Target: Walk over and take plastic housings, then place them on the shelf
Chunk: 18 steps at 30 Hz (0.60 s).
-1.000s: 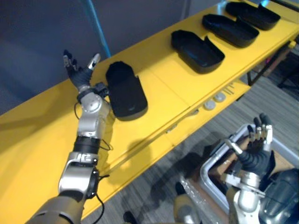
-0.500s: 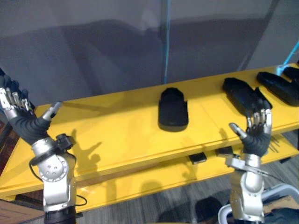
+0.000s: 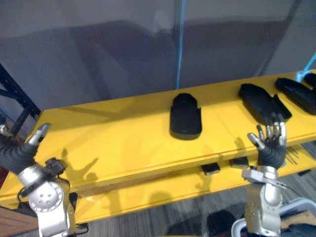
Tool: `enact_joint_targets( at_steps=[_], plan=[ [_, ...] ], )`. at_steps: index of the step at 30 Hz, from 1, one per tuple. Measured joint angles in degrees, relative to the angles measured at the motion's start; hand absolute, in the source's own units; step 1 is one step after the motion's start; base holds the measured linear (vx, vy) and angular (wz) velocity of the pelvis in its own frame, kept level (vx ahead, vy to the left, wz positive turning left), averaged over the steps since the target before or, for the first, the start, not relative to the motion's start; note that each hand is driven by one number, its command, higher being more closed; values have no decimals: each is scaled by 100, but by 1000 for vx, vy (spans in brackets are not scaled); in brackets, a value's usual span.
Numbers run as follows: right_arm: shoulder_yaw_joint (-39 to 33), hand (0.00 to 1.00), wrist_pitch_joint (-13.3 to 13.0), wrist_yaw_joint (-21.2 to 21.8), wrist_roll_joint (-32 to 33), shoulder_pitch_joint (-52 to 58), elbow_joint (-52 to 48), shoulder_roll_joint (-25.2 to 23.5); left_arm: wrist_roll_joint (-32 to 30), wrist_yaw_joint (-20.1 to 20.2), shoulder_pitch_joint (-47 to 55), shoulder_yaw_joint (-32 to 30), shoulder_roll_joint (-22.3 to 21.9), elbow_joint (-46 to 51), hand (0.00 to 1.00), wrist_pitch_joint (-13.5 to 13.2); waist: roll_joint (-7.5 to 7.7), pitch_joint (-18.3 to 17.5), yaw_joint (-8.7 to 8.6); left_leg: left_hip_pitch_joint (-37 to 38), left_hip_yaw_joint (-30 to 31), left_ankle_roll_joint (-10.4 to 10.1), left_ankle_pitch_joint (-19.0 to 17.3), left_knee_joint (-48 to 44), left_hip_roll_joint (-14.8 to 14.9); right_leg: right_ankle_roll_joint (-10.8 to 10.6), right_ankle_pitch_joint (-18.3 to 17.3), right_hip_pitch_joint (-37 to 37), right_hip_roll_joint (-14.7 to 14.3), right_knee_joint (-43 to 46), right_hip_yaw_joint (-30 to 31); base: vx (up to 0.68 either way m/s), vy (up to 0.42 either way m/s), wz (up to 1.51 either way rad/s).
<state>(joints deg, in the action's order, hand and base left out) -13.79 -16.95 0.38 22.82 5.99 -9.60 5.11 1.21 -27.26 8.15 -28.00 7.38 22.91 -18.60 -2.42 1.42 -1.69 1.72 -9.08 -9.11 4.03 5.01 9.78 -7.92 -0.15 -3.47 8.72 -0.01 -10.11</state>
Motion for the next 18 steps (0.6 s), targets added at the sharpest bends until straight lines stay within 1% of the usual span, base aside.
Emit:
enact_joint_targets(
  at_steps=[1, 2, 4, 5, 6, 7, 8, 9, 11, 12, 13, 14, 16, 17, 18],
  plan=[
    [29, 0, 0, 14, 8, -39, 0, 1, -8, -58, 65, -60, -25, 0, 0, 8, 0, 0, 58, 0, 54, -3, 5, 0, -1, 0, -1, -33, 4, 0, -79, 19, -9, 27],
    [61, 0, 0, 73, 5, -178, 15, 1, -11, -161, 152, -168, -96, 0, 0, 28, 2, 1, 179, 0, 97, -3, 6, 0, -5, -2, -8, -68, 5, 0, -109, 16, -6, 19],
    [74, 0, -2, 76, 10, -488, 109, 28, -13, -239, 276, -357, -156, -4, 0, 31, 2, -1, 295, -75, 165, -1, 11, 0, -23, -4, -12, -67, 18, -2, -173, -2, -3, 19],
    [126, 0, -2, 80, 28, -591, 144, 49, -26, -292, 317, -423, -155, -9, 0, 35, 2, -1, 314, -86, 232, 2, 26, 1, -35, 1, -19, -71, 24, -7, -245, 9, -2, 32],
    [212, 0, -3, 83, 121, -768, 201, 104, -163, -376, 330, -565, -154, -109, 0, 38, 11, 5, 370, -131, 292, 5, 47, 2, -40, 2, -19, -71, 26, -5, -306, 27, -6, 35],
    [341, 0, -3, 106, 121, -924, 271, 139, -182, -420, 334, -692, -156, -261, 0, 65, 18, 5, 432, -181, 363, 4, 82, 2, -46, 3, -19, -72, 26, -5, -377, 11, -7, 31],
    [432, 0, -2, 120, 124, -1010, 328, 149, -185, -447, 337, -743, -155, -336, 0, 118, 24, 9, 451, -195, 394, 5, 91, 3, -47, 6, -21, -77, 25, -1, -403, 7, -9, 18],
    [633, 0, 13, 166, 125, -1189, 451, 153, -214, -556, 362, -795, -155, -525, 0, 215, 30, 12, 538, -192, 397, 3, 94, 3, -46, 7, -21, -80, 23, 0, -405, 10, -3, 8],
    [1051, 0, 114, 245, 115, -1505, 643, 155, -230, -673, 475, -805, -153, -1035, 0, 381, 32, 13, 646, -190, 414, 2, 97, 5, -49, 7, -21, -92, 25, 1, -415, 1, 0, 2],
    [1178, 0, 146, 241, 113, -1596, 721, 156, -221, -724, 490, -806, -153, -1257, 0, 397, 32, 14, 672, -191, 427, 1, 101, 6, -49, 8, -22, -97, 24, 1, -424, -6, -7, 11],
    [1437, 0, 237, 223, 108, -1770, 933, 153, -195, -836, 512, -809, -155, -1871, 0, 430, 52, 27, 737, -192, 494, -3, 113, 8, -49, 14, -27, -140, 21, 0, -488, -11, -11, 20],
    [1519, 0, 254, 206, 104, -1815, 1021, 149, -179, -868, 527, -819, -156, -2111, 0, 432, 68, 40, 739, -200, 553, -3, 121, 10, -54, 22, -41, -174, 21, -1, -556, -15, -13, 30],
    [1776, 0, 379, 167, 103, -1943, 1284, 112, -153, -1012, 558, -1015, -173, -2966, 0, 430, 145, 51, 796, -239, 643, -3, 133, 10, -53, 54, -80, -196, 15, 17, -661, -23, -13, 28],
    [1861, 0, 432, 48, 104, -1994, 1388, 69, -145, -1032, 661, -1120, -176, -3442, 0, 418, 189, 55, 818, -292, 705, -4, 142, 10, -57, 56, -87, -187, 14, 21, -712, -21, -9, 17],
    [1889, 0, 436, -34, 106, -2031, 1471, 40, -139, -1032, 689, -1159, -186, -3648, 0, 414, 212, 74, 857, -290, 703, -4, 143, 10, -57, 59, -91, -183, 14, 27, -710, -16, -4, 11]
  ],
)
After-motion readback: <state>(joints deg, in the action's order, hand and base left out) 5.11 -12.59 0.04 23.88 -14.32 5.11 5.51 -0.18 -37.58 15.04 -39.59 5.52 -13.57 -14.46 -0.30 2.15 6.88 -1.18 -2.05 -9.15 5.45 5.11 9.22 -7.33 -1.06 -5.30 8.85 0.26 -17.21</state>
